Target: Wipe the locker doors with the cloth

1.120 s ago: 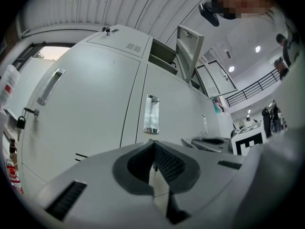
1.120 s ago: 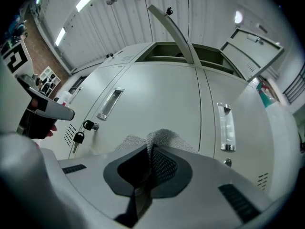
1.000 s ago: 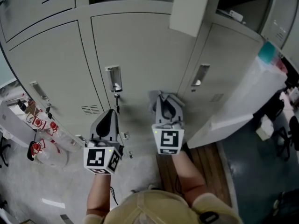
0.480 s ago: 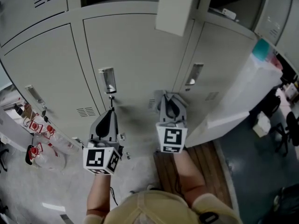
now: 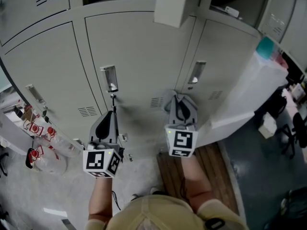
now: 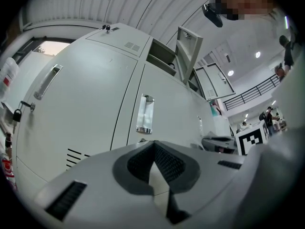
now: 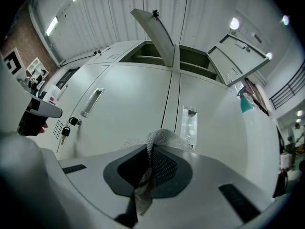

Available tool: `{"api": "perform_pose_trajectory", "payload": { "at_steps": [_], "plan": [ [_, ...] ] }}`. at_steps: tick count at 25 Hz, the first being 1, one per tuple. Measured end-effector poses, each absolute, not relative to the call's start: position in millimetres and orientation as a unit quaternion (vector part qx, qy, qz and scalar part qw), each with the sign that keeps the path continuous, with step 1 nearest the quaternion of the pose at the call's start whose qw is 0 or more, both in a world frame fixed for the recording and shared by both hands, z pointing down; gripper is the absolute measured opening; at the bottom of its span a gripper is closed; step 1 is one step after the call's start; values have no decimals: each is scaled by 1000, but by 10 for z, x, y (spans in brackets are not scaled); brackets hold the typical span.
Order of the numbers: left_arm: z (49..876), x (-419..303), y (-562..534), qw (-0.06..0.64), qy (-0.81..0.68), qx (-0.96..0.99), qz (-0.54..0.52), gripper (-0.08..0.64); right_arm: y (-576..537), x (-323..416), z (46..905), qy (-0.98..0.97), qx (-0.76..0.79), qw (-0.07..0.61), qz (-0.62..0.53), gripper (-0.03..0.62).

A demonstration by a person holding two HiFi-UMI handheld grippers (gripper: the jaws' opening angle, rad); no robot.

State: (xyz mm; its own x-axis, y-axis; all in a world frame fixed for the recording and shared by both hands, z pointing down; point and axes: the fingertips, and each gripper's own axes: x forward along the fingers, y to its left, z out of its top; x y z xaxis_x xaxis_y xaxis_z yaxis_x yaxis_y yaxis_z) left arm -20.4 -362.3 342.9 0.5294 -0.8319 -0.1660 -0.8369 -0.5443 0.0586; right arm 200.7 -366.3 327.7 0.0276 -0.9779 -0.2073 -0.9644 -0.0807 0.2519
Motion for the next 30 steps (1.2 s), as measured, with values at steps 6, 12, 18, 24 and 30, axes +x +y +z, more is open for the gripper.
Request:
{"api": "perform_pose_trajectory", "payload": {
  "at_steps": [6, 12, 18, 24, 30],
  "plan": [
    [3425, -227, -3551, 8, 478, -873, 93, 2, -3466, 2020, 3173, -677, 719, 8, -158, 5],
    [3413, -286, -3473, 11, 481, -872, 93, 2, -3288, 1957, 3081, -683, 713, 1, -155, 5],
    [3407, -384, -3382, 11, 486, -869, 95, 2, -3138, 1896, 3034, -688, 710, -8, -151, 5],
    [3400, -448, -3307, 13, 488, -868, 91, 2, -3019, 1821, 2998, -694, 704, -19, -148, 5],
    [3363, -526, -3245, 14, 496, -863, 91, 2, -2919, 1760, 2990, -701, 699, -24, -138, 5]
  ]
}}
